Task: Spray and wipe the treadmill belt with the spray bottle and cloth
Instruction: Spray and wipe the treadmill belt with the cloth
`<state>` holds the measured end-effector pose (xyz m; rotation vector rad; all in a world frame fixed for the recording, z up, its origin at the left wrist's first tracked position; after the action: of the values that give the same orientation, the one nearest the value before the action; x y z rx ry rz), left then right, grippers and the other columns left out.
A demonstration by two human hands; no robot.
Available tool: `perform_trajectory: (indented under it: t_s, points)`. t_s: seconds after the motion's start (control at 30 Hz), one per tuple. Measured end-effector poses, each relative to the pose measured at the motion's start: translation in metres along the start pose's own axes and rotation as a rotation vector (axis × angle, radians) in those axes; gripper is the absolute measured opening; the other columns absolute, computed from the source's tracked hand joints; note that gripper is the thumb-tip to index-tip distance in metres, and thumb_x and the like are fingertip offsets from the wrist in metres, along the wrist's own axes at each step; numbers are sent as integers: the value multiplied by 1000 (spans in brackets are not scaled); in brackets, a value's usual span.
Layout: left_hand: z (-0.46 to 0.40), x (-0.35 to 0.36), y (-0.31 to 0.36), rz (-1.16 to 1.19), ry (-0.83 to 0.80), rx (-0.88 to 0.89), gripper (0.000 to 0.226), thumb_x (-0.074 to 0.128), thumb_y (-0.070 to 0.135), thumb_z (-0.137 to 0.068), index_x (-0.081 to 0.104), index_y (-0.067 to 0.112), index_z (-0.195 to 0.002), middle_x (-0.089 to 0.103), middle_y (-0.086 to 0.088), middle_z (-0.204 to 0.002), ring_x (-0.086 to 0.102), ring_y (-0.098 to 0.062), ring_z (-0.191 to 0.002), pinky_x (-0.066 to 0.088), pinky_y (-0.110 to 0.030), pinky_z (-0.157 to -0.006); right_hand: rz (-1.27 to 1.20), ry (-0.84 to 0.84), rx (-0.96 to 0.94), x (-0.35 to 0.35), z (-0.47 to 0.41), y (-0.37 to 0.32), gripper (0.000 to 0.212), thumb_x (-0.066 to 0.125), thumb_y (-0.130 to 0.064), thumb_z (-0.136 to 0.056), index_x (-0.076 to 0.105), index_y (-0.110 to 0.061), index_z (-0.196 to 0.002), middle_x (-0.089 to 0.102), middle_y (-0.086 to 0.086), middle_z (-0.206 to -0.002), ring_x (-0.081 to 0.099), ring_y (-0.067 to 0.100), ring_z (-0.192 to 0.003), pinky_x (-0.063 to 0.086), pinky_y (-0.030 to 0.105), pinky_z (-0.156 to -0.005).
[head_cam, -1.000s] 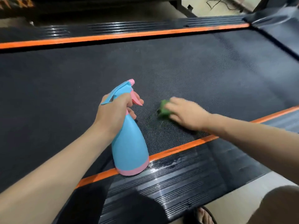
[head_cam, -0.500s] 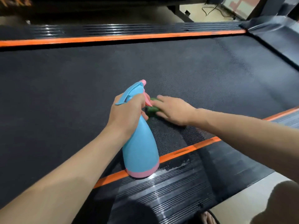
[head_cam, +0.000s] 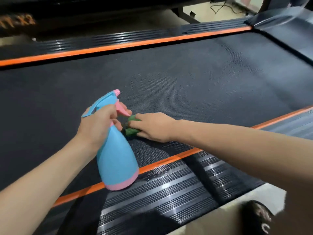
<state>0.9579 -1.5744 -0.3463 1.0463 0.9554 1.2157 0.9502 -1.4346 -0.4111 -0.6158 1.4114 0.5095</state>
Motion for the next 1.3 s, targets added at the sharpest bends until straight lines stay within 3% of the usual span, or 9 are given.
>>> perform_trajectory:
  t_s: [0.13,0.27,0.37,0.53,0.7,0.8,0.9,1.1,1.3]
  points:
    - [3,-1,3,-21,57,3,47,50,14,-75,78,37,-104,82,-8,-107,48,-22,-55,39,-31,-60,40,-49,186,-11,84,98,38,38,-43,-98,46,-29,-132,49,2,-131,57,28,-115,54,43,-81]
    - [1,35,18,-97,60,32,47,44,-6,-90,79,19,-109,81,-13,-104,46,-19,-46,43,-20,-49,78,-53,618,-29,202,218,49,31,-50,-97,43,-25,-137,52,7,-132,58,34,-118,51,47,-90]
    - [-4,88,41,-254,-3,124,41,42,-9,-88,79,6,-99,81,-7,-107,50,-16,-45,47,-18,-54,-50,-72,441,-24,193,196,28,42,-40,-101,49,-29,-125,55,3,-129,55,28,-121,49,42,-94]
    - [-8,164,69,-202,-37,209,45,47,2,-79,83,29,-79,81,-5,-103,50,-23,-51,46,-26,-59,-251,-84,-104,-13,172,80,28,46,-41,-101,58,-30,-123,58,-2,-124,55,20,-116,46,35,-90]
    - [-6,224,54,-391,-73,158,35,46,11,-71,80,20,-70,81,0,-103,58,-17,-64,49,-16,-74,-232,-59,-95,-13,237,163,30,39,-43,-99,53,-24,-118,57,4,-113,57,26,-105,50,42,-89]
    - [-9,251,49,-400,-59,117,38,46,14,-69,81,16,-84,81,2,-103,57,-13,-56,45,-34,-79,-244,-41,21,-26,299,236,9,49,-34,-101,47,-32,-109,48,-8,-101,49,15,-96,41,31,-87]
    - [-16,272,49,-416,-39,93,41,46,14,-71,77,1,-94,81,2,-104,58,-11,-52,42,-37,-79,-232,-40,112,-34,337,282,5,47,-35,-101,46,-34,-106,44,-12,-98,51,14,-96,41,30,-88]
    - [-9,280,43,-265,117,11,37,48,15,-63,82,26,-75,82,0,-107,54,-25,-72,44,-41,-81,-305,-9,-140,-8,255,179,27,48,-38,-100,57,-22,-120,59,3,-115,56,24,-109,47,40,-93]
    - [-14,272,39,-194,87,-3,45,47,13,-63,82,21,-91,81,-7,-111,51,-23,-57,45,-36,-72,-311,-104,-160,-14,264,185,30,38,-46,-99,53,-28,-118,56,1,-112,57,24,-105,50,42,-89]
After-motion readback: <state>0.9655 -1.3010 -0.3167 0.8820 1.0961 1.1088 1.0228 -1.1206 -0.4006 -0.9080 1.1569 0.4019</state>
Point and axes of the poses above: each hand's wrist, its own z-axis away from the middle knuckle, its own x-axis out of the palm, y = z × x, the point moved 7 cm from there along -z, towards the middle knuckle
